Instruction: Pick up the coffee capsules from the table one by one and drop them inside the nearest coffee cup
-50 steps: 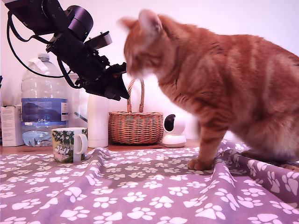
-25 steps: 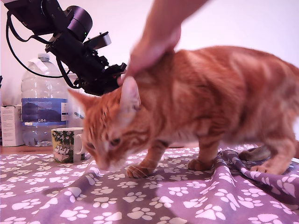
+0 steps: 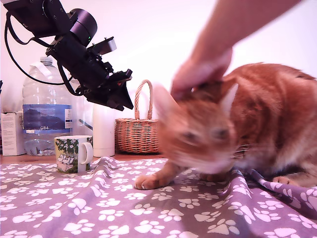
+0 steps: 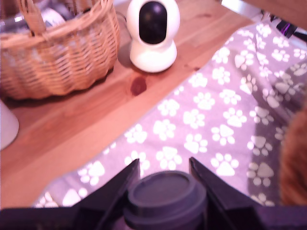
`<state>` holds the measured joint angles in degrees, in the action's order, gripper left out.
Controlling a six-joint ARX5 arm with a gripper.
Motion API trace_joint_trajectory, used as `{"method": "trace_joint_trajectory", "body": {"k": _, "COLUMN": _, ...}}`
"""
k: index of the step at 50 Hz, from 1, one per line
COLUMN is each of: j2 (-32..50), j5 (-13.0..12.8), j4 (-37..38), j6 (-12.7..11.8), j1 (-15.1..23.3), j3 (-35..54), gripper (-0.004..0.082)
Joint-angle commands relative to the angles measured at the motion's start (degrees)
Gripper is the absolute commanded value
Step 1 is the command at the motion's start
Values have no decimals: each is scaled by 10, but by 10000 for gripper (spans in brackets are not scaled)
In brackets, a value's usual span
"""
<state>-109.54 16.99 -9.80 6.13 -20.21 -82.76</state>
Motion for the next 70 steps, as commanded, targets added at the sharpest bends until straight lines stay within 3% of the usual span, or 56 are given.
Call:
{"method": "trace_joint_trajectory", "body": {"k": 1, "j2": 8, "j5": 1, "j4": -5, "j6": -1, "j1": 2, "j3": 2, "gripper": 238}}
{"method": "trace_joint_trajectory", "body": {"k": 19, "j2": 9, "j5": 0, "j4": -42, "j6": -1, "j1": 2, "j3": 2, "gripper": 236}}
{"method": "trace_joint_trajectory", "body": {"k": 25, "j2": 19, "j5": -28, "j4": -54, "j6": -1, "j1": 2, "j3": 2, "gripper": 235}}
{"method": "trace_joint_trajectory", "body": {"k": 29, "j2": 30, "j5": -39, "j4": -62, "j6": -1, "j1": 10, "j3": 2, "gripper": 236}}
{"method": "trace_joint_trajectory", "body": {"k": 53, "j2": 50, "j5": -41, "j4": -88, "j6": -1, "j1": 56, "j3": 2, "gripper": 236}}
{"method": "trace_joint_trajectory", "body": {"k": 70, "j2": 50, "j5": -59, "j4": -111, "j6": -1, "j1": 86, "j3": 2, "gripper": 236}}
